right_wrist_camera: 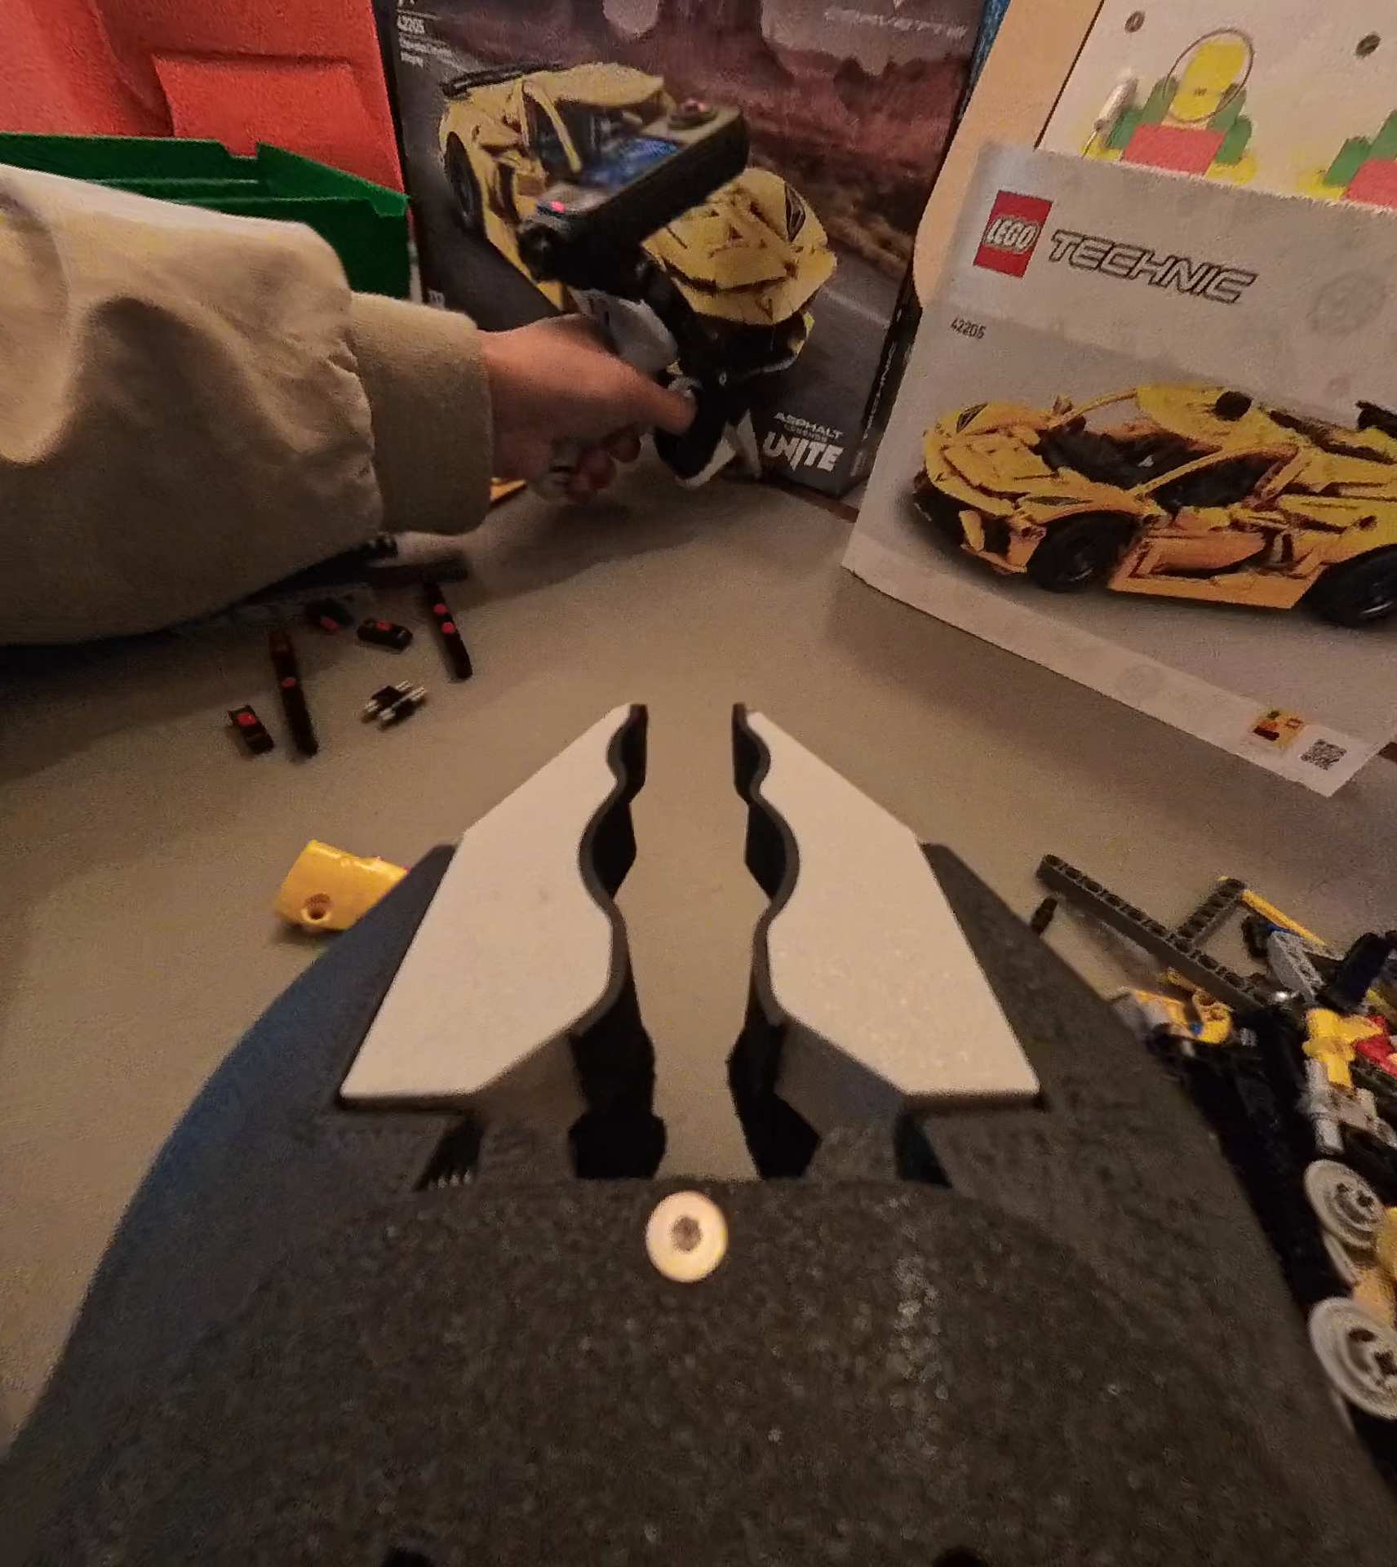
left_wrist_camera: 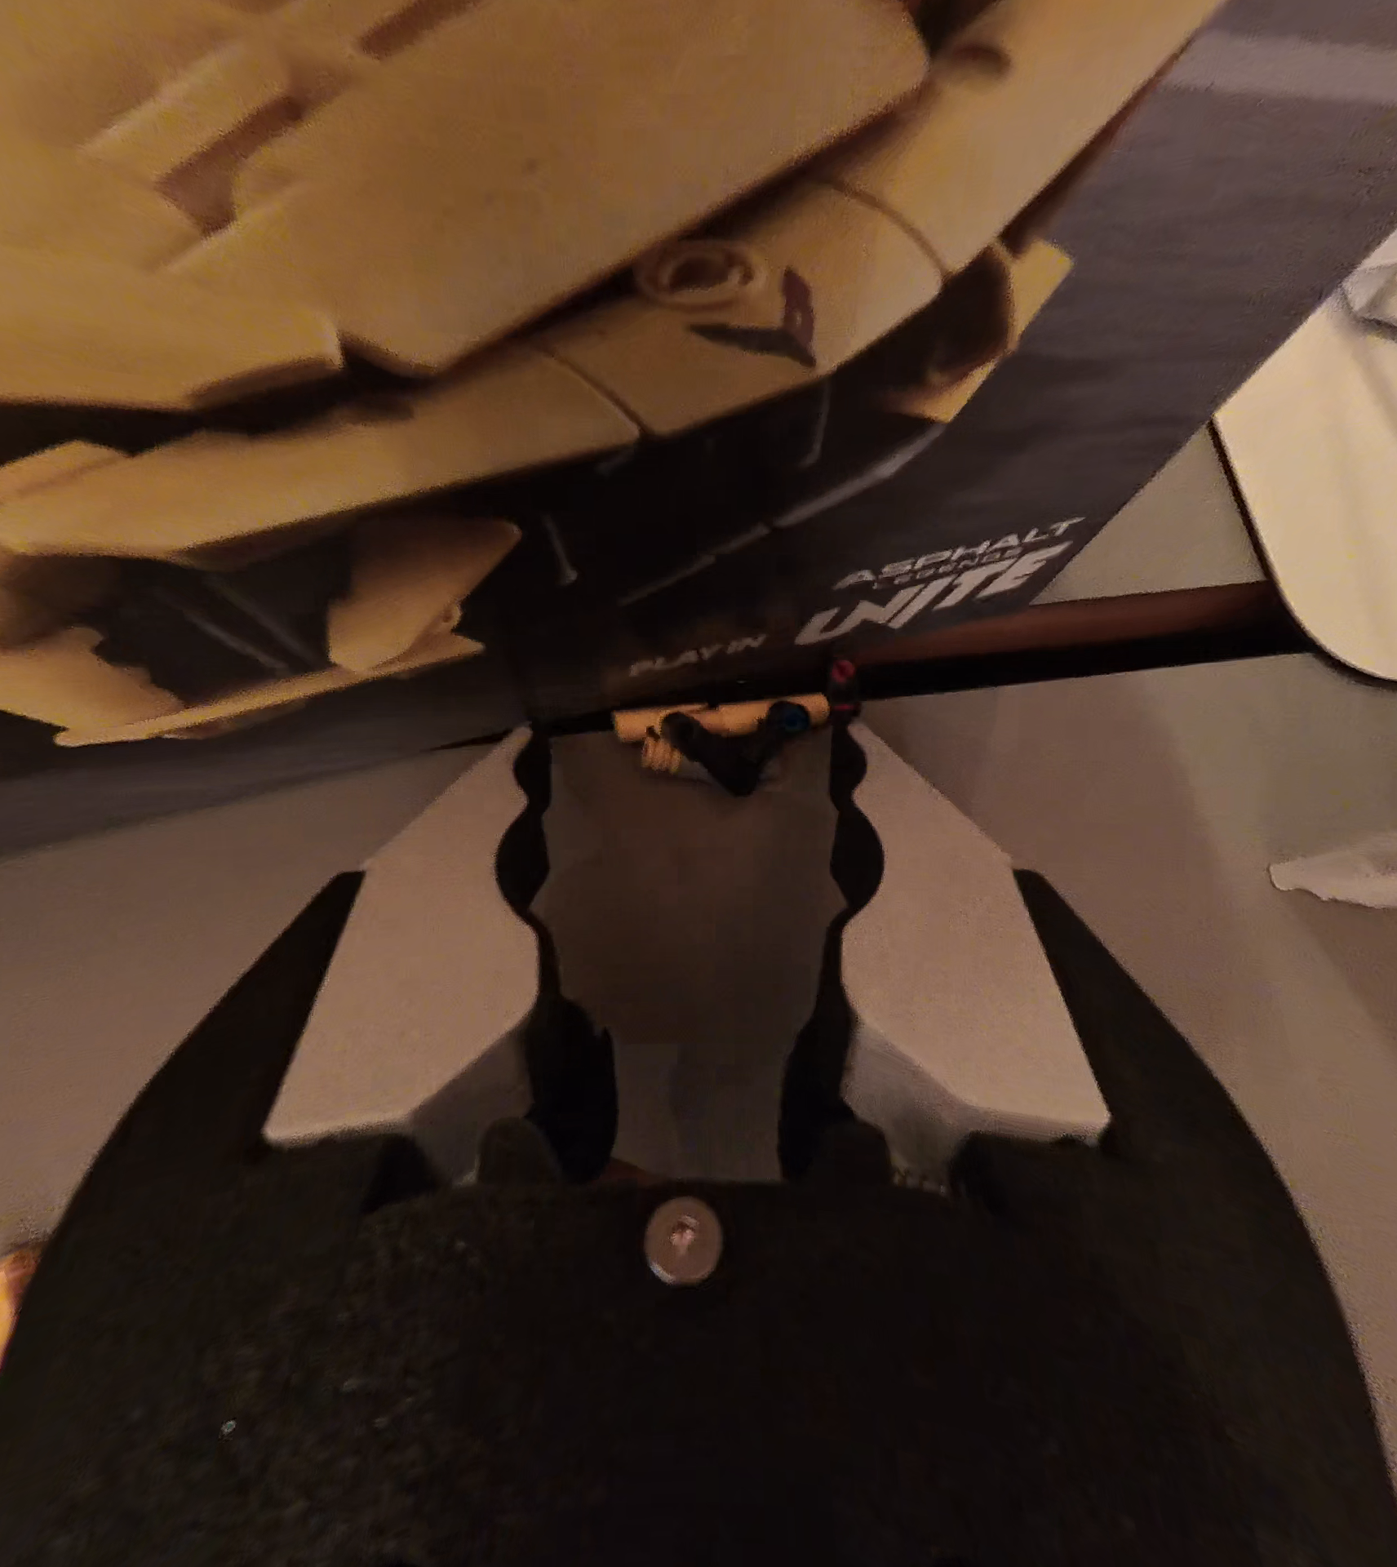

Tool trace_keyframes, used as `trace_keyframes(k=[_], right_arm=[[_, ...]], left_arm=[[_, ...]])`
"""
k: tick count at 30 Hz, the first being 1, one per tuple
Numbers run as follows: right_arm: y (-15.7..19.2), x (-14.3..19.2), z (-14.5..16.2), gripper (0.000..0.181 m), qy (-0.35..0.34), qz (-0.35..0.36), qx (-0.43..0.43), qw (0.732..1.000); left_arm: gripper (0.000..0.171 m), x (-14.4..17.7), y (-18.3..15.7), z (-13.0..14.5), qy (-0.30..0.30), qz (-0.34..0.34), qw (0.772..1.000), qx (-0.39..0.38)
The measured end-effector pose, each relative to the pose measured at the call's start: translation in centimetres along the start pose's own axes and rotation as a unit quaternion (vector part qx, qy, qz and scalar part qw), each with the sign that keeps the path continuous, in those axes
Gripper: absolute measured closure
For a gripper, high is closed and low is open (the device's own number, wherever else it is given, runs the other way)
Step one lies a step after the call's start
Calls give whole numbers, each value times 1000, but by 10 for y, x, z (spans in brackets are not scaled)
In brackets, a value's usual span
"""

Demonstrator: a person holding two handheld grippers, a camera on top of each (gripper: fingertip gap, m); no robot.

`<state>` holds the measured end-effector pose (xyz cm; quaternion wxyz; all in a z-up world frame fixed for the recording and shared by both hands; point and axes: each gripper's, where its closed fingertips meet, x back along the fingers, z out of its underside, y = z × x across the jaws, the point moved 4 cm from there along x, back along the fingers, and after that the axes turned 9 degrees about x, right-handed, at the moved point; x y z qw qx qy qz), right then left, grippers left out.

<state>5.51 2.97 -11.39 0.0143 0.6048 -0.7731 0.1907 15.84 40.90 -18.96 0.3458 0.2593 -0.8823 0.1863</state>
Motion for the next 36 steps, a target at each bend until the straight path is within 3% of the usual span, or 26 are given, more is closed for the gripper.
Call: trace_keyframes(k=[4, 8, 12, 14, 16, 19, 22, 26, 29, 33, 36], right_arm=[[-1, 2, 6, 160, 4, -34, -50, 998], [-6, 7, 5, 161, -3, -31, -69, 997], [-6, 10, 7, 161, 2, -25, -70, 997], [-7, 10, 7, 162, 2, -26, -74, 997], [-5, 7, 13, 162, 18, -38, -78, 996], [17, 1, 19, 159, 39, -112, -90, 989], [49, -2, 21, 158, 48, -199, -52, 977], [90, -2, 29, 143, 70, -299, 3, 952], [103, -13, 35, 139, 92, -285, 125, 946], [103, -25, 43, 139, 139, -281, 190, 930], [107, -29, 43, 165, 138, -323, 185, 918]], left_arm=[[131, 3, 0, 3, -3, 7, 1000, 3], [139, 22, -1, 16, 1, 41, 999, 6], [140, 67, -16, 37, 6, 104, 994, -34], [140, 102, -36, 60, 30, 180, 982, -52], [140, 138, -61, 107, 113, 254, 954, -110], [140, 173, -81, 153, 135, 273, 936, -179], [140, 181, -96, 185, 180, 278, 917, -220], [140, 186, -100, 202, 168, 262, 919, -243], [131, 201, -98, 207, 174, 281, 919, -215], [130, 235, -82, 212, 168, 310, 914, -201], [130, 259, -74, 219, 161, 357, 910, -139]])
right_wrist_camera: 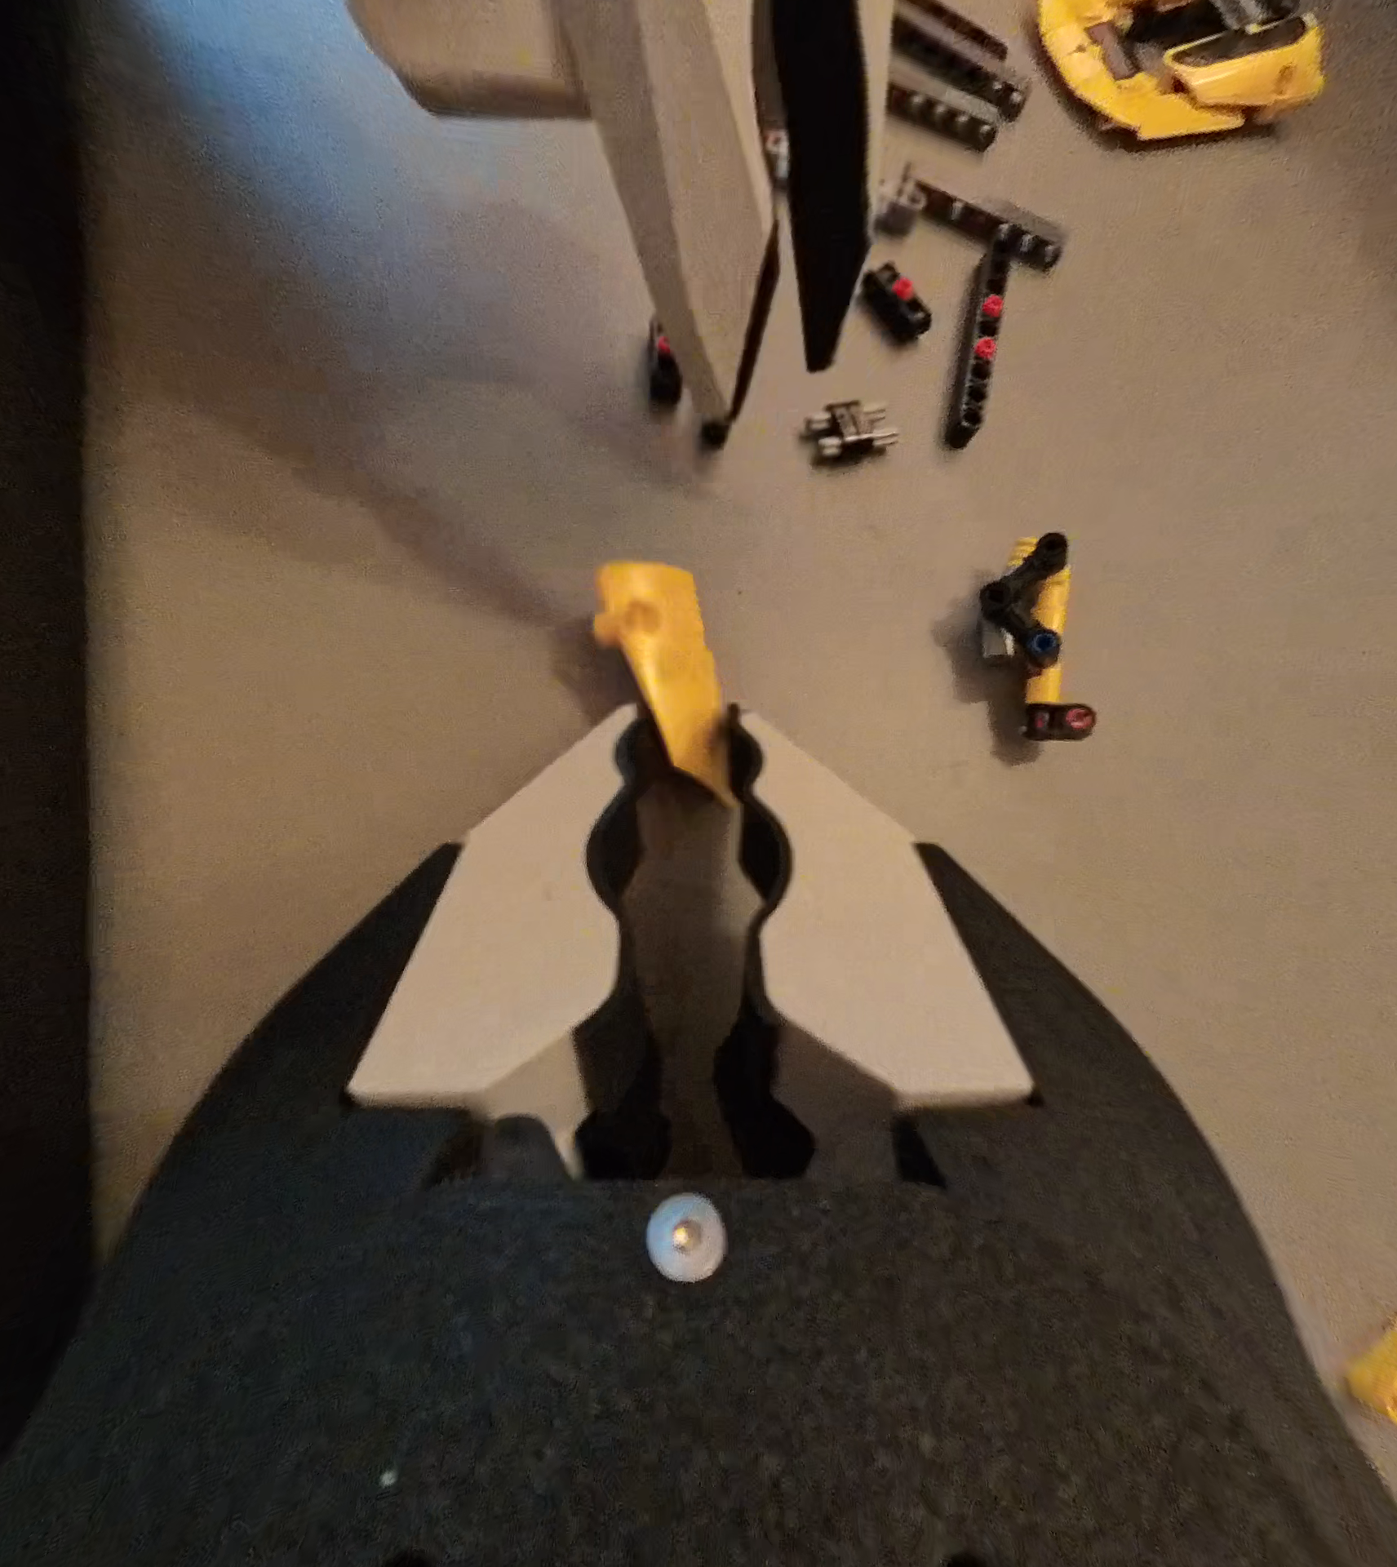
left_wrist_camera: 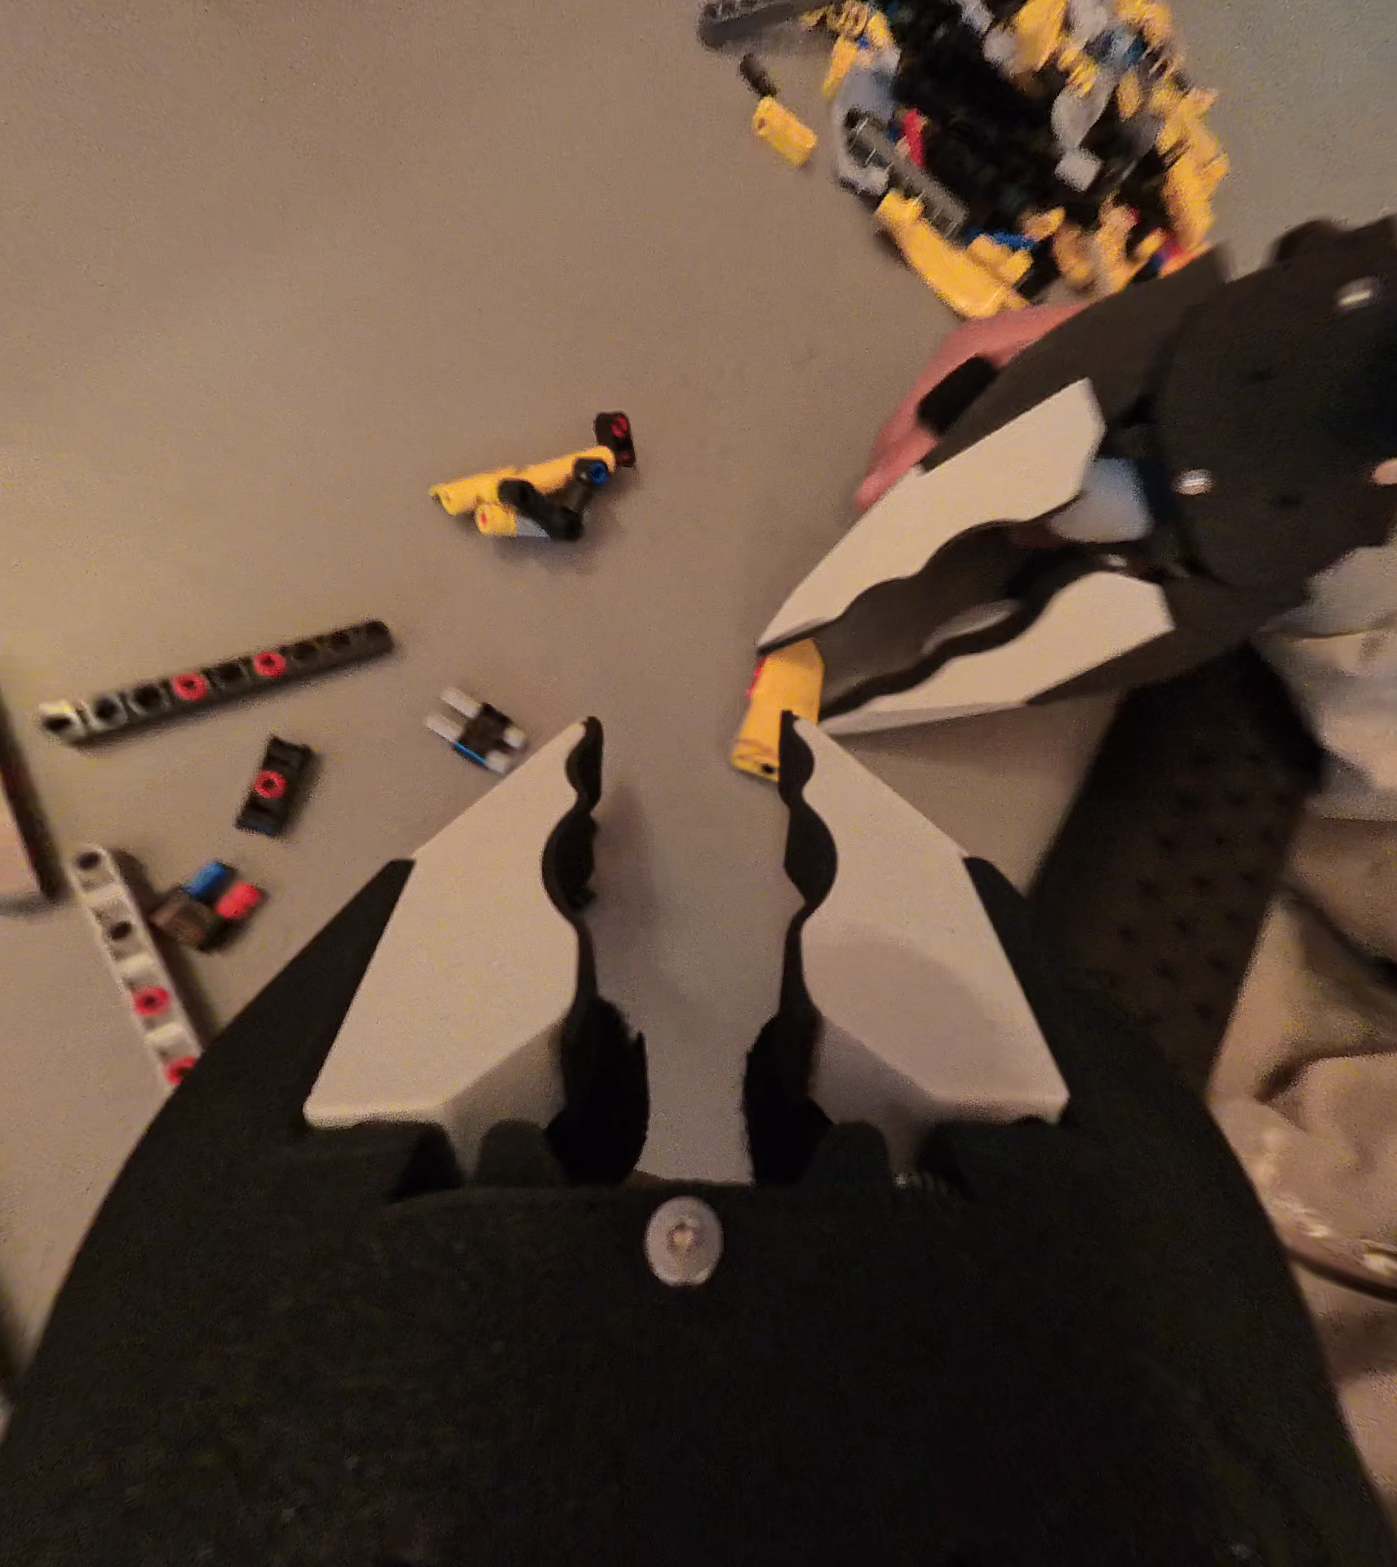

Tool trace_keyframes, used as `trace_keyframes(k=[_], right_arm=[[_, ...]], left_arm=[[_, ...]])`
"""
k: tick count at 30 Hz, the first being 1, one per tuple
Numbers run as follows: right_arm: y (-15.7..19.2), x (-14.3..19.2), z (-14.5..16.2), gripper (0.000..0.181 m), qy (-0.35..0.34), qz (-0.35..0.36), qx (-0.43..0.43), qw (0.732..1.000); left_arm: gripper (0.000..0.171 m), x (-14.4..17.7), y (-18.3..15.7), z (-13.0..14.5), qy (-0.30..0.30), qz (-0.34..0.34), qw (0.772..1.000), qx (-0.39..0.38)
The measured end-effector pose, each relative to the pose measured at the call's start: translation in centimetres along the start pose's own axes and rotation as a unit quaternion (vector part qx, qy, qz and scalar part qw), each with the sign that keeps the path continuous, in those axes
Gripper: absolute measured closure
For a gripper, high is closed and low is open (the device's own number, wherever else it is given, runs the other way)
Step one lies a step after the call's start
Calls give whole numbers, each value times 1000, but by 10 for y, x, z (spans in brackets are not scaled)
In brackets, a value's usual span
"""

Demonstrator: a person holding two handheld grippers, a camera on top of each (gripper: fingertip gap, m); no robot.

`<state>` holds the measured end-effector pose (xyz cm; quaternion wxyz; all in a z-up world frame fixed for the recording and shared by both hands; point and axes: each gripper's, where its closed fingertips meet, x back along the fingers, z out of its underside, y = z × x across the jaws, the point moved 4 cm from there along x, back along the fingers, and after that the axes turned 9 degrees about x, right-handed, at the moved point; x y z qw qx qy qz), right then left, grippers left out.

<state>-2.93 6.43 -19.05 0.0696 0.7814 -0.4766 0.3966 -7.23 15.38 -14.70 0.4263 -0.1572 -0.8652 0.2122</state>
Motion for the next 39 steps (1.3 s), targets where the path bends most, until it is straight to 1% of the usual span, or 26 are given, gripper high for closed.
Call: trace_keyframes(k=[1, 3, 4, 6, 7, 8, 9, 10, 11, 12, 13, 15, 17, 19, 21, 23, 25, 28, 30, 33, 35, 38, 39], right_arm=[[1, -2, -1, 173, -3, -12, 0, 1000], [-1, -4, -2, 174, -10, -30, -27, 999], [-1, -4, -3, 174, -21, -49, -59, 997], [0, 2, -12, 174, -74, -85, -113, 987], [0, 8, -22, 174, -116, -105, -140, 978], [-1, 16, -32, 174, -164, -134, -177, 961], [-1, 24, -43, 174, -212, -167, -213, 939], [-2, 32, -52, 174, -256, -198, -244, 914], [-3, 37, -59, 174, -288, -218, -267, 893], [-4, 40, -63, 174, -303, -229, -276, 883], [-4, 40, -64, 175, -309, -232, -284, 877], [-4, 37, -64, 174, -308, -252, -309, 864], [0, 35, -63, 174, -299, -262, -307, 865], [3, 37, -66, 174, -306, -281, -300, 859], [6, 34, -64, 174, -290, -283, -292, 867], [9, 34, -64, 174, -287, -292, -290, 865], [9, 35, -64, 174, -285, -295, -284, 866], [0, 44, -64, 174, -315, -281, -296, 857], [-4, 48, -62, 174, -319, -271, -293, 859], [-1, 50, -64, 174, -327, -275, -290, 857], [0, 50, -66, 174, -328, -269, -286, 859], [1, 54, -71, 173, -349, -260, -270, 859], [-1, 54, -71, 168, -350, -250, -266, 863]], left_arm=[[130, 5, -2, 4, -15, 13, 1000, 16], [130, 15, -3, 8, -56, 25, 998, 35], [130, 20, -2, 9, -86, 23, 995, 33], [130, 30, 0, 10, -153, 27, 988, 14], [130, 34, -1, 10, -186, 47, 981, 5], [130, 37, -4, 11, -219, 81, 972, -1], [131, 40, -9, 11, -250, 126, 960, 3], [131, 42, -15, 10, -265, 176, 948, 15], [131, 45, -23, 10, -255, 224, 941, 20], [131, 49, -31, 9, -244, 258, 935, 15], [131, 53, -35, 8, -252, 273, 928, 7], [131, 59, -40, 6, -283, 269, 920, -18], [132, 59, -44, 7, -285, 257, 923, -47], [148, 54, -45, 11, -265, 252, 929, -57], [148, 49, -47, 15, -242, 260, 933, -58], [149, 46, -48, 18, -232, 257, 936, -65], [156, 45, -49, 21, -224, 256, 937, -75], [156, 45, -48, 22, -211, 275, 936, -58], [157, 41, -48, 24, -194, 280, 939, -53], [157, 43, -51, 26, -200, 281, 936, -68], [157, 45, -50, 26, -202, 287, 934, -65], [157, 54, -51, 23, -223, 307, 923, -59], [157, 59, -50, 21, -236, 316, 917, -54]])
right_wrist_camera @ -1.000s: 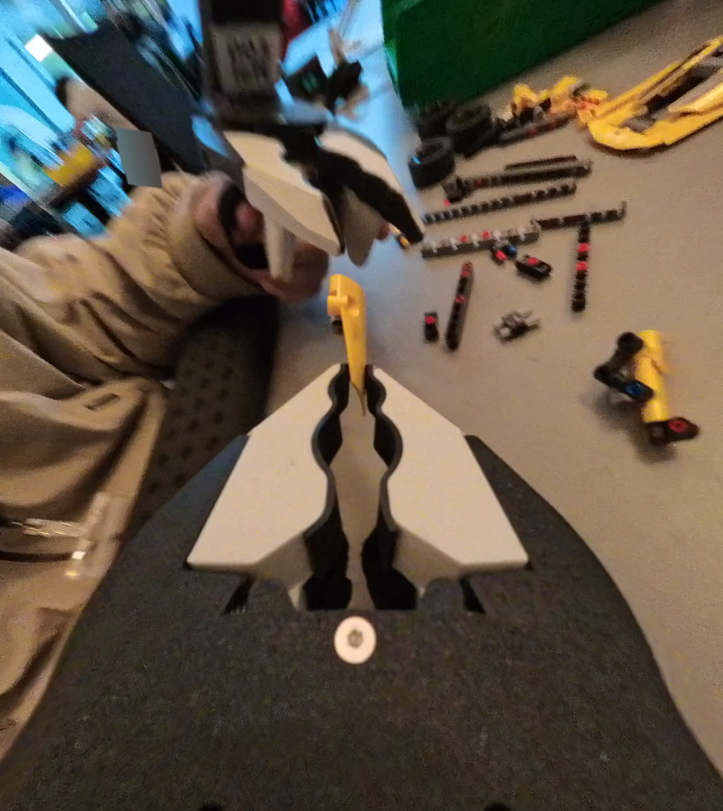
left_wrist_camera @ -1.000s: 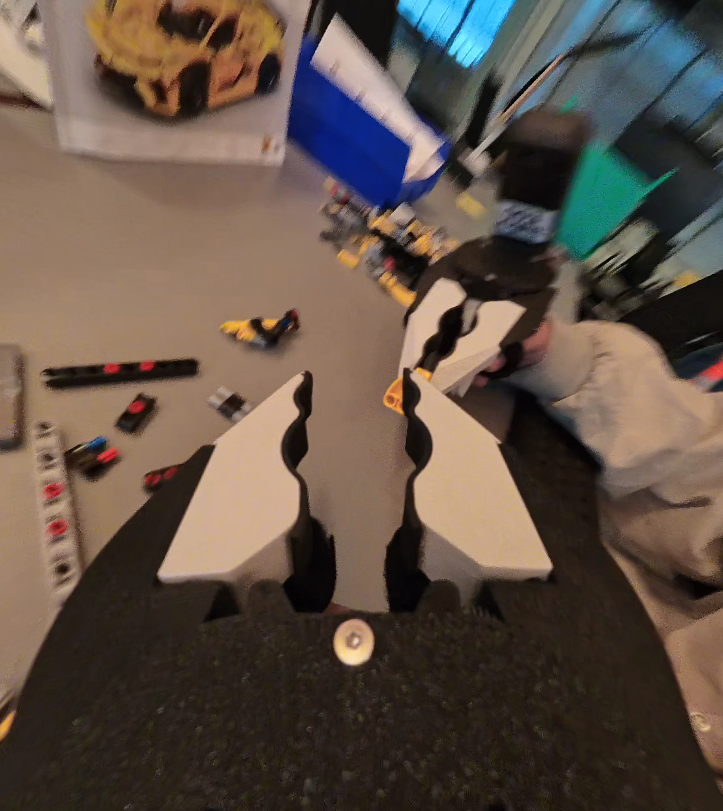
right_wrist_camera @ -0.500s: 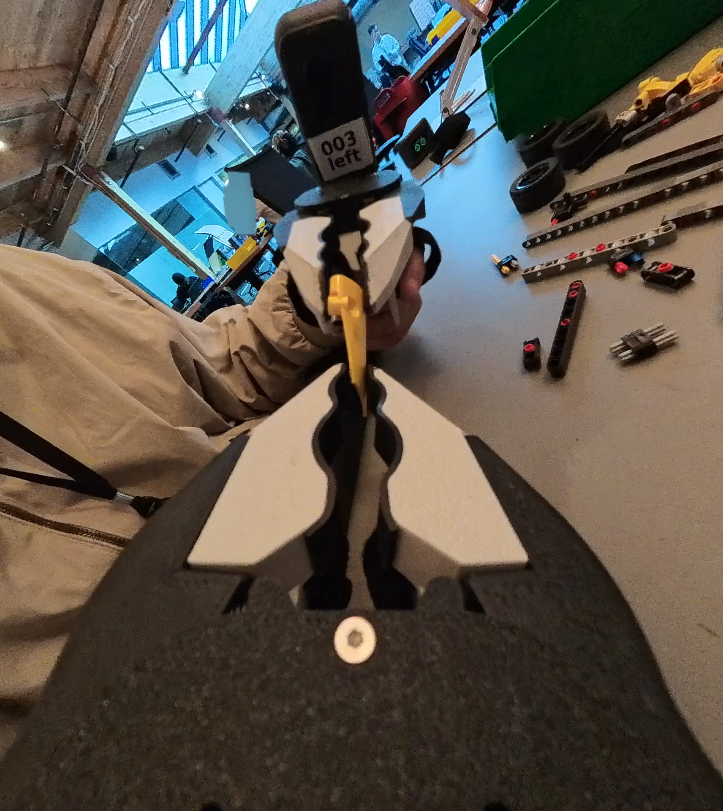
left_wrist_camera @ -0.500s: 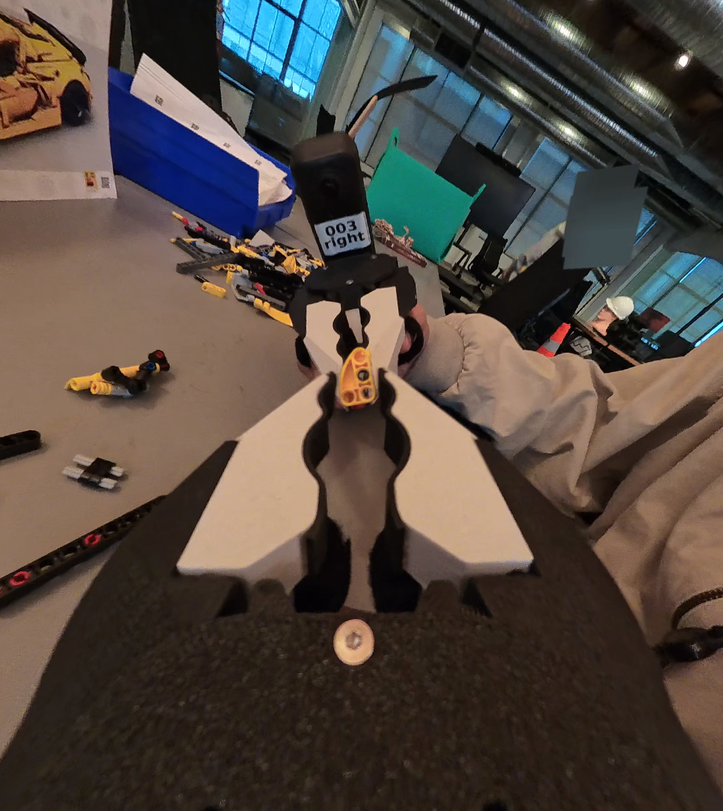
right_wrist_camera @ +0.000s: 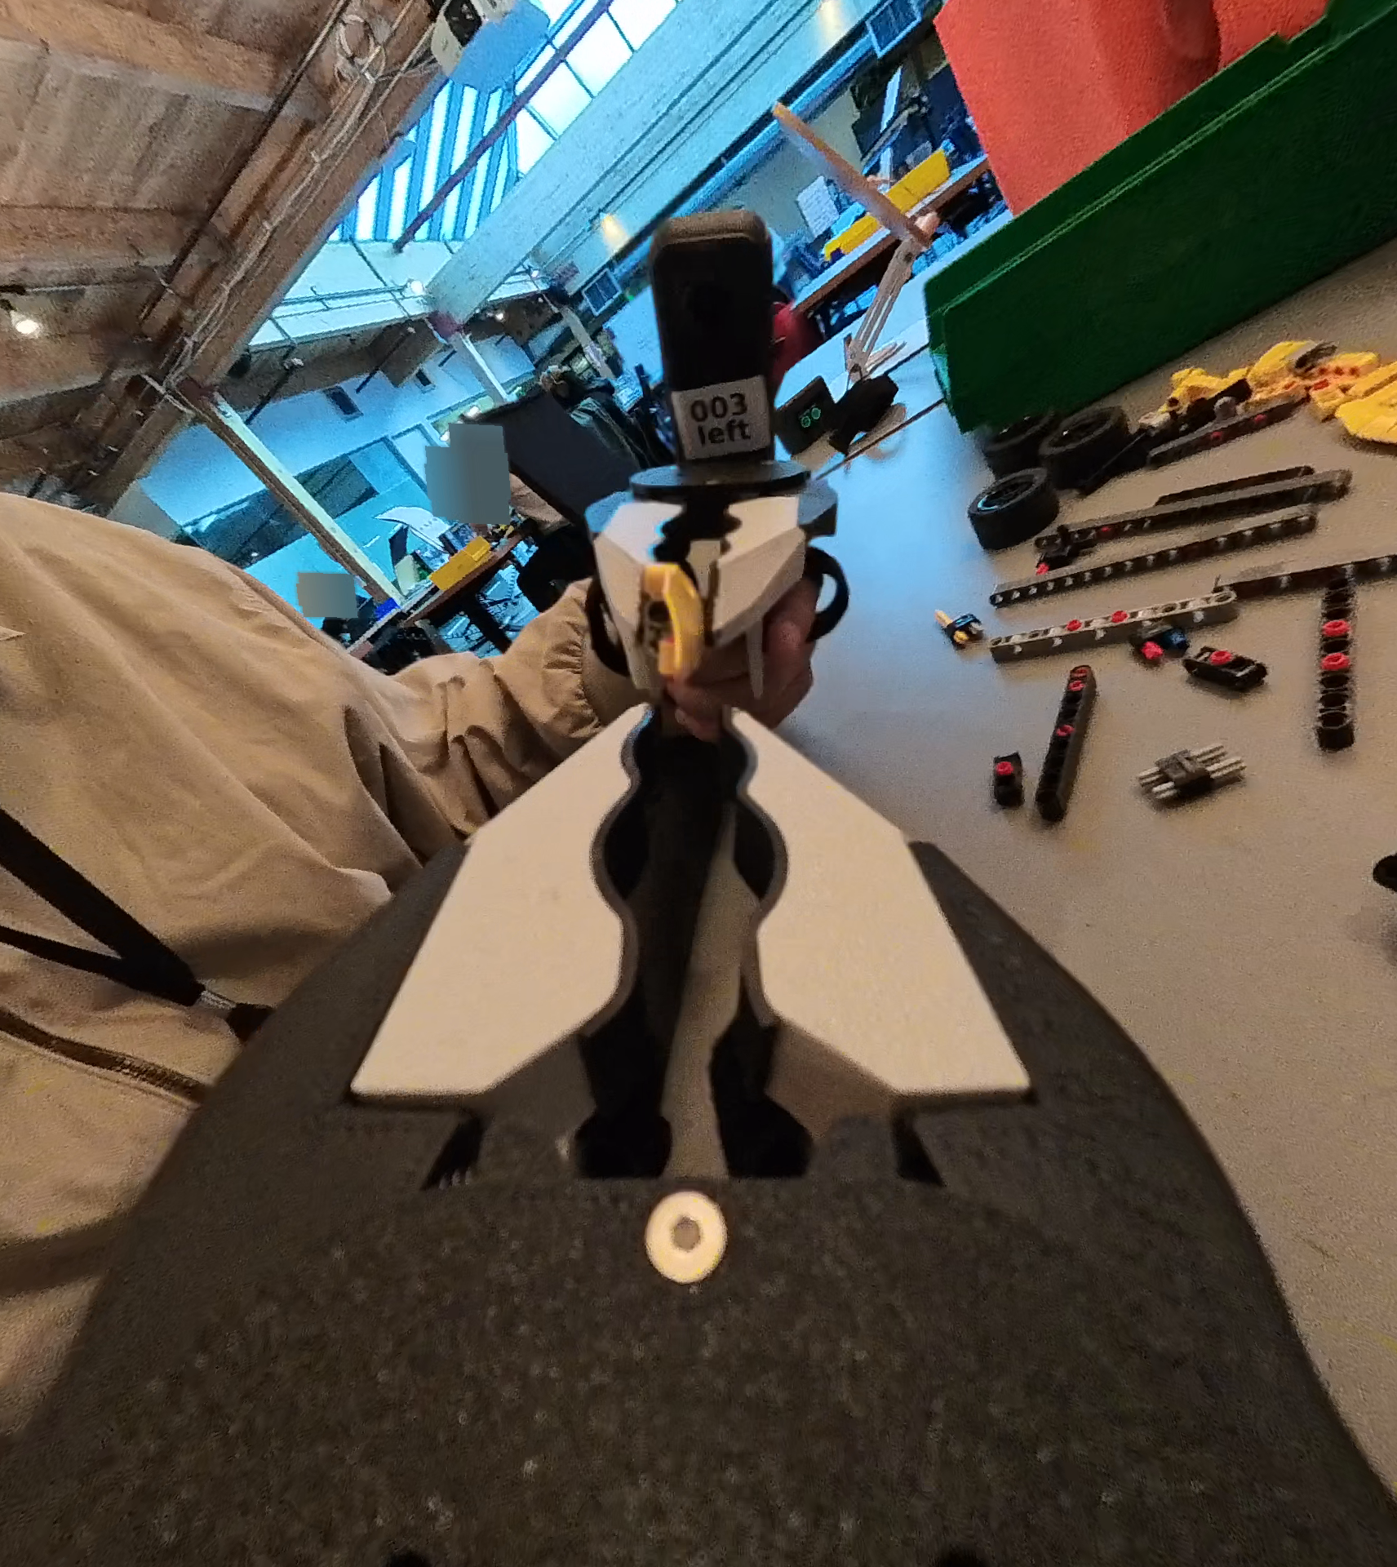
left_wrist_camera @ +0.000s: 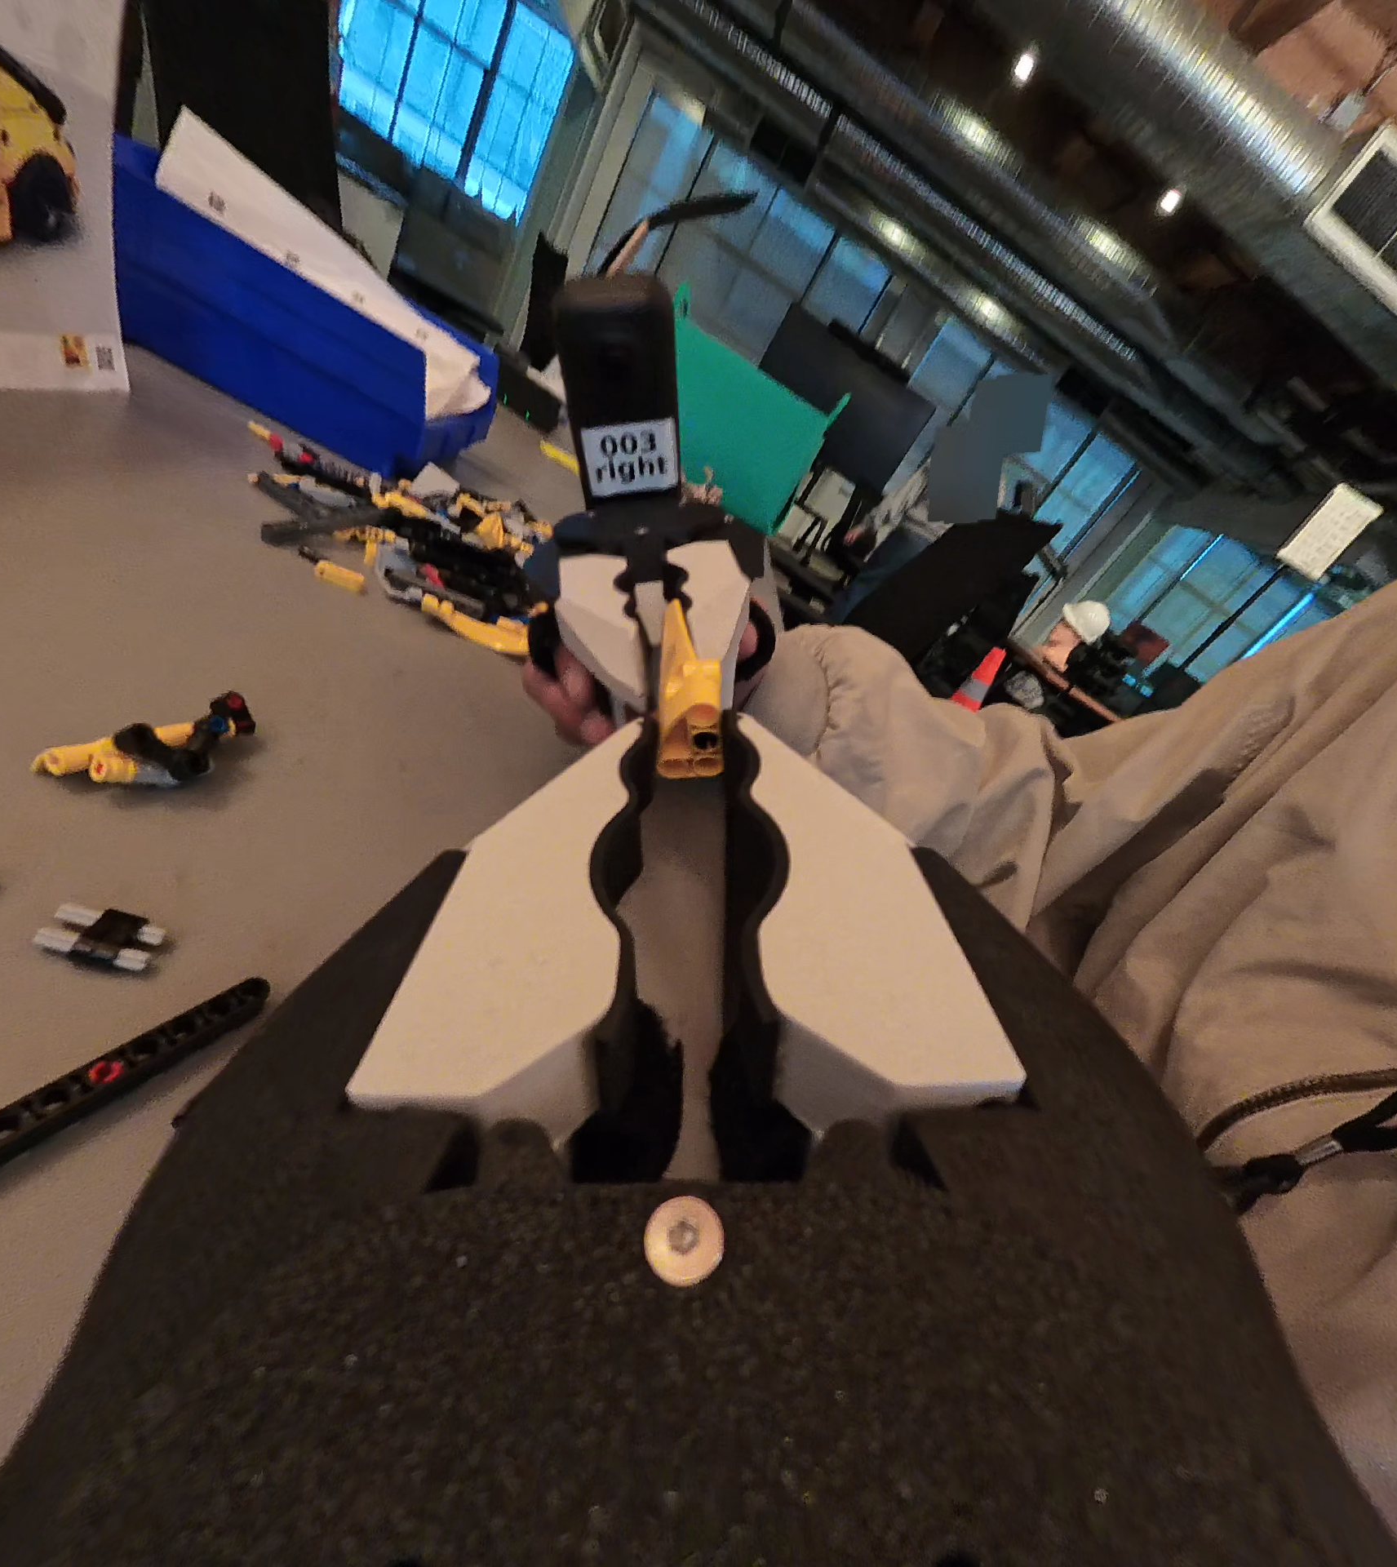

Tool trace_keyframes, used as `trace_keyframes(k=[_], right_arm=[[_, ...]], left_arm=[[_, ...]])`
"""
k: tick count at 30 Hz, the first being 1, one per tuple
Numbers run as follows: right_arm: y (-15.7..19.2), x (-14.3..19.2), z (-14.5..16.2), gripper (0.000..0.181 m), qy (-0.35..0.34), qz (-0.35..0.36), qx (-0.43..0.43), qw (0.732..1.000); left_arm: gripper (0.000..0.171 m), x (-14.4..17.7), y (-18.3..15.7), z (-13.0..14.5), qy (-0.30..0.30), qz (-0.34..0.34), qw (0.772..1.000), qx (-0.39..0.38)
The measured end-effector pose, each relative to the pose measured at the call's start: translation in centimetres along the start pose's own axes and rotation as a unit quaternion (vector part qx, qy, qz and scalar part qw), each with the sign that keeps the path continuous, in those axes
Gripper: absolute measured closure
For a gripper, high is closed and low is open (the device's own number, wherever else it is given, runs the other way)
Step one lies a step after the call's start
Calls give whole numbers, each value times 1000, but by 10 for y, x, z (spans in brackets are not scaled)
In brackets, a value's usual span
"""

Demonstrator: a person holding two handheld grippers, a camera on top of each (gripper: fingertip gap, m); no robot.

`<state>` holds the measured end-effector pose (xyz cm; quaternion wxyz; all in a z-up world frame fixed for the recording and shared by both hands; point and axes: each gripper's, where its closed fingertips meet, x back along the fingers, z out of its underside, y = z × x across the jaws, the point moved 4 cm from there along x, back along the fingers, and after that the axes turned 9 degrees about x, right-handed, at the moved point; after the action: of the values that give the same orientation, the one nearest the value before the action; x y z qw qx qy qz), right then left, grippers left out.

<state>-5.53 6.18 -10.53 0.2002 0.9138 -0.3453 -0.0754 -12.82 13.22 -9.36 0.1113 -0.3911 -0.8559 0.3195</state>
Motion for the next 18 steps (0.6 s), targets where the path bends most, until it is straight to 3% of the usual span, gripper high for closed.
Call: trace_keyframes(k=[4, 10, 18], right_arm=[[-5, 7, -5, 159, -7, 49, 46, 998], [13, -3, -2, 162, 20, 104, 208, 972], [13, -4, 1, 165, 31, 85, 190, 978]], left_arm=[[157, 11, -6, -12, -45, 64, 995, 60], [157, 21, -9, -22, -82, 120, 983, 115], [157, 20, -10, -21, -79, 120, 983, 110]])
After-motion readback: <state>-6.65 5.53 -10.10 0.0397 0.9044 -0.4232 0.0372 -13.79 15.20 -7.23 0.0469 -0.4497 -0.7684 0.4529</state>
